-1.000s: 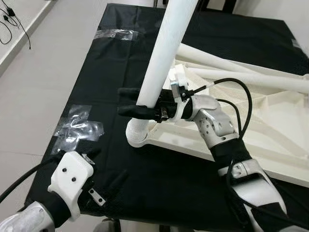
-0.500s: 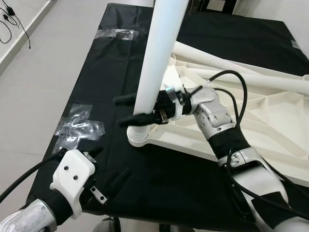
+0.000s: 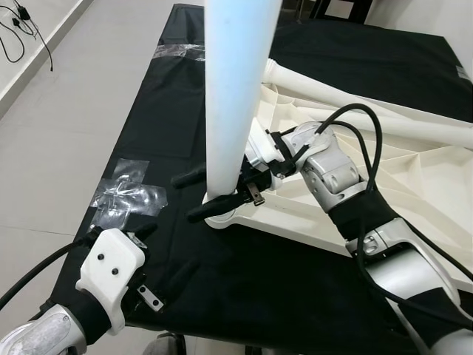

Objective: Building children table

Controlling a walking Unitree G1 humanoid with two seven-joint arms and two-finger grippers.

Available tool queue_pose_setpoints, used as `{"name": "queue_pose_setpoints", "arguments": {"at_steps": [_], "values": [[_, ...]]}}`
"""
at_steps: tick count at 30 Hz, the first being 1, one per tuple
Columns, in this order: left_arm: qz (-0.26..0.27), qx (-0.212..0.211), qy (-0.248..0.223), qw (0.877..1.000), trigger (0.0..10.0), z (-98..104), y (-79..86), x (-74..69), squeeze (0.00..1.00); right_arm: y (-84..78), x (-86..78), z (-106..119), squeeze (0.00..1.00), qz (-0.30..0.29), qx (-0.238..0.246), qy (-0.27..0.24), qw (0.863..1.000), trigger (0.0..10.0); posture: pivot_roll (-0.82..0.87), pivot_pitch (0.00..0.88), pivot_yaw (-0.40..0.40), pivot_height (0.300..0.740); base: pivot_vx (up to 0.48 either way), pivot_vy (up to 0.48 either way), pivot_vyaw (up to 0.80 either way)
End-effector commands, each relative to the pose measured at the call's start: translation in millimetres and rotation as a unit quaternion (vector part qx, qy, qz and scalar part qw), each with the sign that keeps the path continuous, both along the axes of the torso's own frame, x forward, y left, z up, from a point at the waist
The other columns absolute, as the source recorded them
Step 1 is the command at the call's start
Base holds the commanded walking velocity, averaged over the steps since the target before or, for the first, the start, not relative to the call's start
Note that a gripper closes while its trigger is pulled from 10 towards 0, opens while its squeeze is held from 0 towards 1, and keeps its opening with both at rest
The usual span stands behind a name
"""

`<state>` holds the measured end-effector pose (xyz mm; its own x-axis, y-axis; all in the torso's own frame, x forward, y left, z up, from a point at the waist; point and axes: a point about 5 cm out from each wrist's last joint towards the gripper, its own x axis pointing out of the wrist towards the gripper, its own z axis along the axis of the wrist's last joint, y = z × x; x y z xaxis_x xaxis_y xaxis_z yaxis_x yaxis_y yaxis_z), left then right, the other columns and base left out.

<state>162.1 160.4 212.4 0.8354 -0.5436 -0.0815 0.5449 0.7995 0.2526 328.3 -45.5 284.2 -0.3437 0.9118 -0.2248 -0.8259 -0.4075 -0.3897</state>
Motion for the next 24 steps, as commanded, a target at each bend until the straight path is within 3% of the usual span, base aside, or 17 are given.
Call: {"name": "queue_pose_setpoints", "arguments": {"at_steps": [1,10,24], "values": [[-0.003,0.003,0.011,1.000,10.0,-3,-0.8,-2.3,0.00,-1.9,1.5,-41,0.00,0.000,-0.057,0.102,0.993,10.0,0.14,0.347,-0.120,0.740,0.000,0.000,0.00],[-0.003,0.001,0.011,1.000,10.0,-3,-2.1,-2.7,0.00,1.2,9.0,-37,0.00,-0.017,-0.008,0.149,0.989,10.0,0.14,0.345,-0.119,0.740,0.000,0.000,0.00],[-0.004,-0.001,0.013,1.000,10.0,-4,-2.4,-2.8,0.00,-4.7,6.8,-62,0.00,-0.059,0.047,0.196,0.978,10.0,0.13,0.328,-0.109,0.740,0.000,0.000,0.00]]}}
